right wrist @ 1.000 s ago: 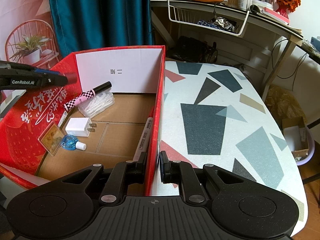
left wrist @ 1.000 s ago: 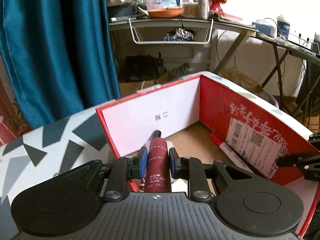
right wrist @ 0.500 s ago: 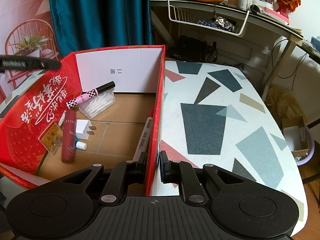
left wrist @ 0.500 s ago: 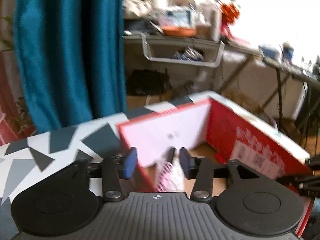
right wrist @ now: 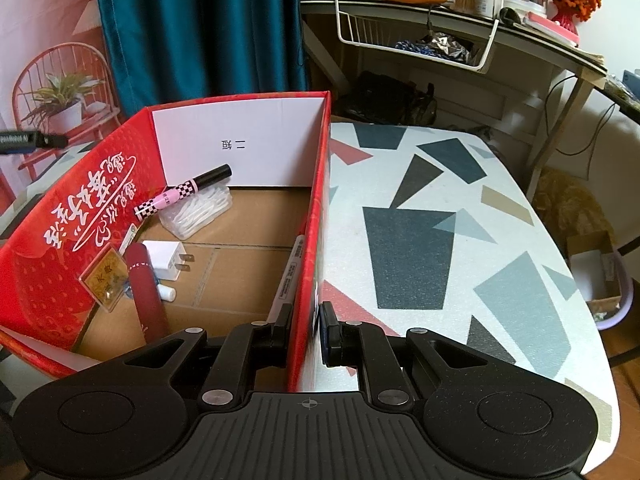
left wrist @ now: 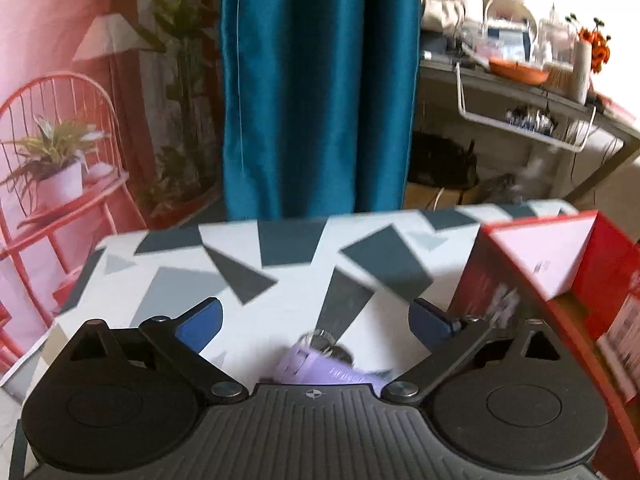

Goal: Organize rigid objects
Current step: 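Move the left tool back and grasp the purple case, then carry the purple case with the left gripper over the box, then open the left gripper to drop the purple case into the box, then move the left tool back and grasp the key on its ring, then carry the key with the left gripper over the box, then open the left gripper to drop the key into the box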

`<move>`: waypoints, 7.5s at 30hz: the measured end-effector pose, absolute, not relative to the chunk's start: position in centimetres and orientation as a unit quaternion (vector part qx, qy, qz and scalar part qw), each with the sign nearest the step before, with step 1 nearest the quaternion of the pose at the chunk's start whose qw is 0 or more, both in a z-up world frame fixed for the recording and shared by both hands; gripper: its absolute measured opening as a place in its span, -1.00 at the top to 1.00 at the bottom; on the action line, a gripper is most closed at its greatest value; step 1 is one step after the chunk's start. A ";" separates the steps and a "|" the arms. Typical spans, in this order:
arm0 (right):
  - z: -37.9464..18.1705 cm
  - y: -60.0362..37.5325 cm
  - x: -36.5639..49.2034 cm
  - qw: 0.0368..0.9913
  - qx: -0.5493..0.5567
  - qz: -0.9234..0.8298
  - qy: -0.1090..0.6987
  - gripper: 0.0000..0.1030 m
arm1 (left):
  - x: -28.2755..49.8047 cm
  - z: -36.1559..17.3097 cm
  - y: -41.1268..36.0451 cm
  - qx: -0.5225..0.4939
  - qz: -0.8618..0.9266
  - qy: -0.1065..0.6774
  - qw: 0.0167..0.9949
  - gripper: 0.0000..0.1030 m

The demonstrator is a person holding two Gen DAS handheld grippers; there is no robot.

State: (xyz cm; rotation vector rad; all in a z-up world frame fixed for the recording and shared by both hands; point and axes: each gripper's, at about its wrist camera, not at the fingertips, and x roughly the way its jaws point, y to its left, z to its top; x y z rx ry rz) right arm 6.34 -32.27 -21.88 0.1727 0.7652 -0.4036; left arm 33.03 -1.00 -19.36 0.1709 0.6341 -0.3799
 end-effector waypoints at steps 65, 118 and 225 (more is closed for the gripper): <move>-22.2 -32.1 7.0 0.901 0.078 -0.199 0.378 0.73 | 23.8 -26.9 -3.7 0.116 -0.179 0.381 0.900 -0.73; -22.3 -32.1 7.2 0.901 0.077 -0.196 0.380 0.71 | 25.5 -18.4 -15.0 0.177 -0.392 0.278 0.859 -0.72; -22.3 -32.3 7.4 0.900 0.081 -0.190 0.383 0.71 | 28.1 -19.7 -15.4 0.148 -0.363 0.323 0.861 0.36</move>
